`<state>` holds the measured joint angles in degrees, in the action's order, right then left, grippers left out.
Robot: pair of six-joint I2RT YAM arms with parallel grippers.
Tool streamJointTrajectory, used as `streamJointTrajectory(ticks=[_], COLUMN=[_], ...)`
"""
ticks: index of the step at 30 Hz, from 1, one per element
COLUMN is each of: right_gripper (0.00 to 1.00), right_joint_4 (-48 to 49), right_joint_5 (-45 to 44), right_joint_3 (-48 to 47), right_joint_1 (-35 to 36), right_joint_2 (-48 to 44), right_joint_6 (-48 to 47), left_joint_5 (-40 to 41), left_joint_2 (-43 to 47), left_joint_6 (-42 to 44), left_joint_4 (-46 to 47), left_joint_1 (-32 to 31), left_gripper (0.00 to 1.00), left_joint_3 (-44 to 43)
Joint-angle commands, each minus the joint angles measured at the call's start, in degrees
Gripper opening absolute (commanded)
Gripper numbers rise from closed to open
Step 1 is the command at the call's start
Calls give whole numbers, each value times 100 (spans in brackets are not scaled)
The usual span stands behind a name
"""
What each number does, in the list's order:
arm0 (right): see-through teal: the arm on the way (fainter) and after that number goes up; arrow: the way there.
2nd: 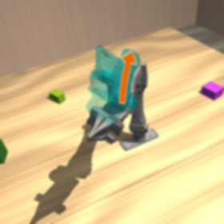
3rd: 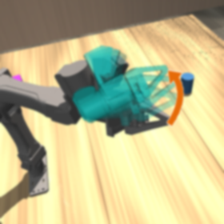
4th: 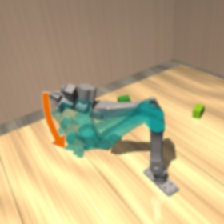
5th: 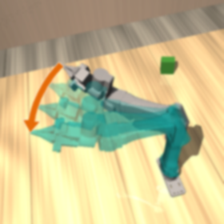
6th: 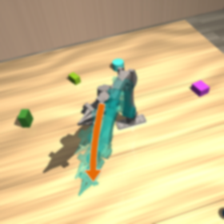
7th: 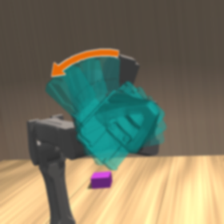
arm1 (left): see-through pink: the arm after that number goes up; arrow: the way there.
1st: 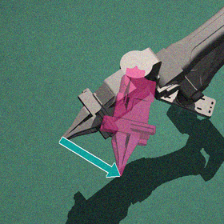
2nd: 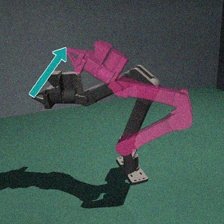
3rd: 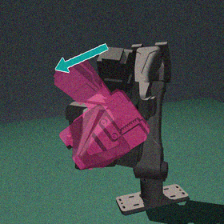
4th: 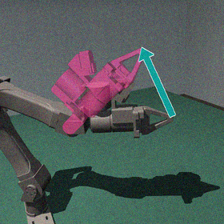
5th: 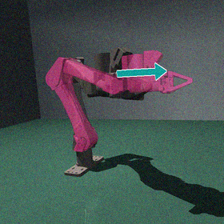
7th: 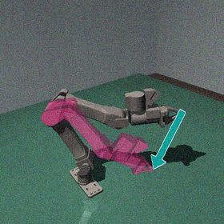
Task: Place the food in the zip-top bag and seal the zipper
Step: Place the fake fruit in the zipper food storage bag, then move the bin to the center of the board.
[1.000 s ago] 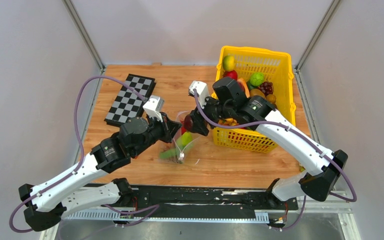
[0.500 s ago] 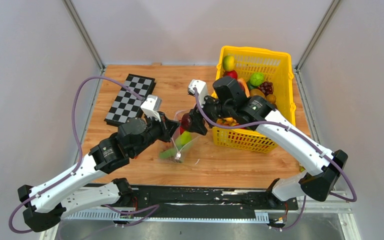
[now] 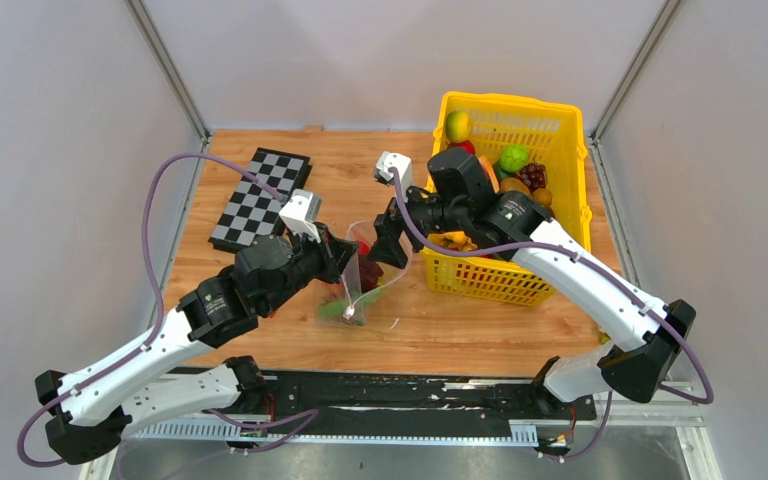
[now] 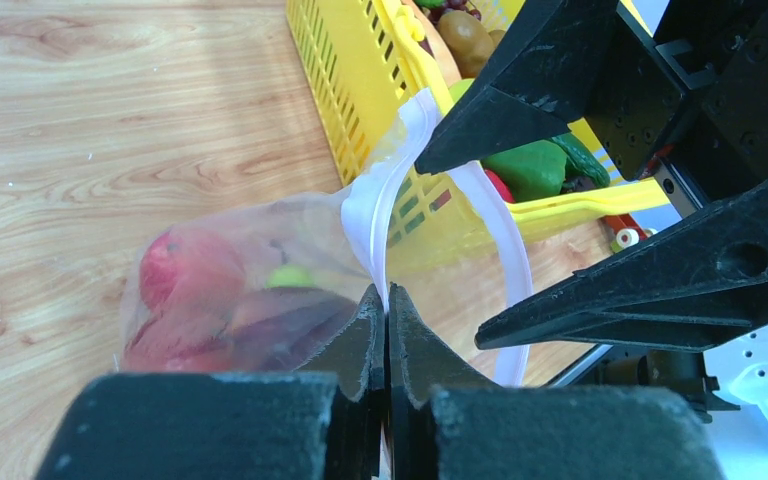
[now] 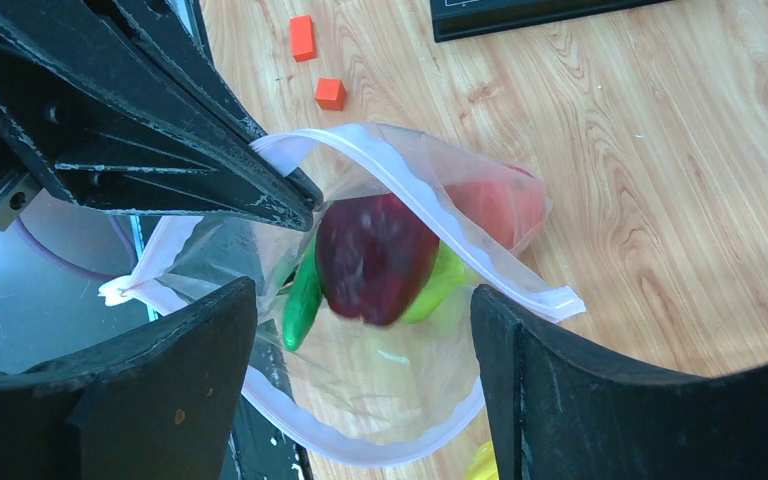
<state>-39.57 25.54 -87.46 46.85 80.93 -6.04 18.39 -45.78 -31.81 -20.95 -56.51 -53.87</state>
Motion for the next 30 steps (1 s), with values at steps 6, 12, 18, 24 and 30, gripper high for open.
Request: streamJointTrajectory(ticks=[6,12,18,24,30], right_gripper=[77,74,71,61,52], right_joint_4=[433,1346,1644,1357,951], right_joint_5=[161,32,-1203,-2247,-2109], right_joint_3=[46,791,1102,996,595], right_joint_1=[28,22,13,-182,-249], right_joint_2=[-361,-1138,-1495,-1200,-569], right_joint_6=[110,84,144,551,829], left_joint_5=[216,318,559,817,1168], left_joint_2=[140,159,220,416,826], left_joint_6=[-38,-29,-36,-146,-194], left_joint_4=[223,130,131,3,-76], left_joint_1=[-9,-9,-5,-9,-7], left_gripper=[0,0,0,0,0], left_joint_3=[-36,-46,17,79,235])
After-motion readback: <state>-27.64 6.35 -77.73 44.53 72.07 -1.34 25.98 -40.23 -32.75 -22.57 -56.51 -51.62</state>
